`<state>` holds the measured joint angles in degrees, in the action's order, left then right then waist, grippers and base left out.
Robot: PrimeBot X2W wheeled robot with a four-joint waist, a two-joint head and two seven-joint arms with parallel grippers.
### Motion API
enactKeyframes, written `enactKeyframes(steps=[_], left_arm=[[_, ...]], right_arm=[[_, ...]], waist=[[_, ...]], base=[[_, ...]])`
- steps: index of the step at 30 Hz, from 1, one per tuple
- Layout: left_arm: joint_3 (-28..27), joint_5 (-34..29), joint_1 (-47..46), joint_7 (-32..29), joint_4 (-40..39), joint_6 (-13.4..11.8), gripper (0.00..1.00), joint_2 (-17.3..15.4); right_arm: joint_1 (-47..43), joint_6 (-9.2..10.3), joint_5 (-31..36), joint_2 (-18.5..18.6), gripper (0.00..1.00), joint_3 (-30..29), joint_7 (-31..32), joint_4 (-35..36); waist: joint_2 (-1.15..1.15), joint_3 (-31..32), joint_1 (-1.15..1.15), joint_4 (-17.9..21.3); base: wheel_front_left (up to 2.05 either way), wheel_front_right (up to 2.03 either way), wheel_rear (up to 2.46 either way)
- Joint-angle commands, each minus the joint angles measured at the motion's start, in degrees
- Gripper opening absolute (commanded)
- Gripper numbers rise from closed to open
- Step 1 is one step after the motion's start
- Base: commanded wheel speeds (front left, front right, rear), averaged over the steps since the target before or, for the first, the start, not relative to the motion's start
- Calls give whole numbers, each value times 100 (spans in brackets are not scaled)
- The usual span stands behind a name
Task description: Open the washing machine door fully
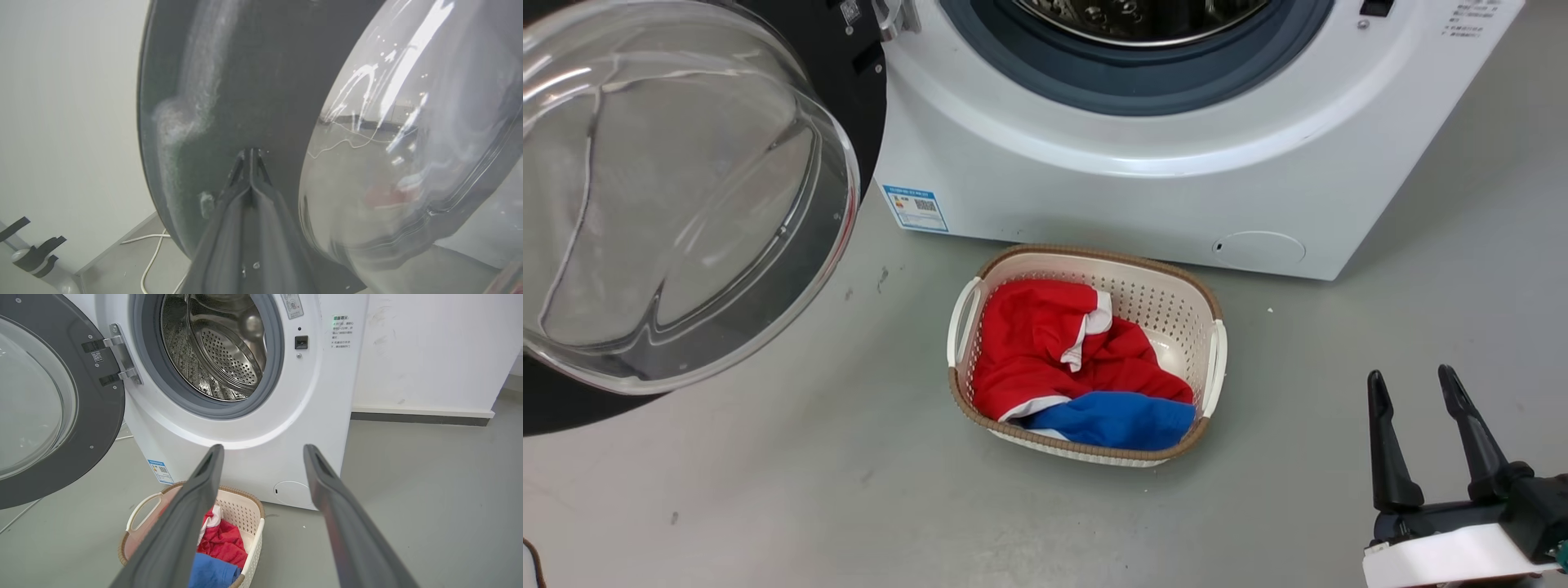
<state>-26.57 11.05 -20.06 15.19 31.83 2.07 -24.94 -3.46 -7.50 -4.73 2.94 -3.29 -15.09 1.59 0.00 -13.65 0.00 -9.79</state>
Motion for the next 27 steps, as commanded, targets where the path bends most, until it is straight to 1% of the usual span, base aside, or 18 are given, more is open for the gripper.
enactKeyframes(steps=[1,6,11,15,17,19,21,22,23,24,25,27], left_arm=[[-24,-77,107,-2,-135,49,0,24],[-33,-290,389,2,-788,196,0,258],[115,-514,675,3,-1546,300,0,529],[383,-695,937,2,-2183,350,0,792],[571,-781,1041,2,-2493,377,0,918],[762,-774,1125,2,-2777,386,0,1113],[958,-883,1244,2,-3027,387,0,1223],[1051,-913,1296,2,-3135,390,23,1290],[1158,-954,1347,2,-3221,393,62,1355],[1243,-976,1401,2,-3291,401,86,1402],[1328,-1008,1451,2,-3344,408,100,1431],[1503,-1063,1553,2,-3437,420,100,1510]], right_arm=[[-19,1,-37,-12,100,-9,-11,-12],[-90,1,-125,-12,100,-32,-11,-19],[-182,1,-199,-11,100,-67,-11,49],[-239,1,-224,-11,100,-128,-11,153],[-271,1,-256,-11,100,-164,-11,210],[-315,1,-273,-12,100,-193,-11,259],[-355,1,-278,-11,100,-190,-11,303],[-370,1,-292,-12,100,-191,-11,325],[-376,1,-303,-11,100,-195,-11,343],[-400,1,-318,-11,100,-202,-11,356],[-423,1,-329,-11,100,-208,-11,363],[-467,1,-333,-12,100,-206,-11,367]], waist=[[0,80,0,16],[0,334,0,41],[0,603,0,71],[0,791,0,107],[0,874,0,126],[0,950,0,141],[0,1014,0,184],[0,1042,0,202],[0,1075,0,226],[0,1098,0,246],[0,1124,0,270],[0,1174,0,314]], base=[[0,0,0],[0,0,0],[0,0,0],[0,0,0],[0,0,0],[0,0,0],[0,0,0],[0,0,0],[0,0,0],[0,0,0],[0,0,0],[0,0,0]])
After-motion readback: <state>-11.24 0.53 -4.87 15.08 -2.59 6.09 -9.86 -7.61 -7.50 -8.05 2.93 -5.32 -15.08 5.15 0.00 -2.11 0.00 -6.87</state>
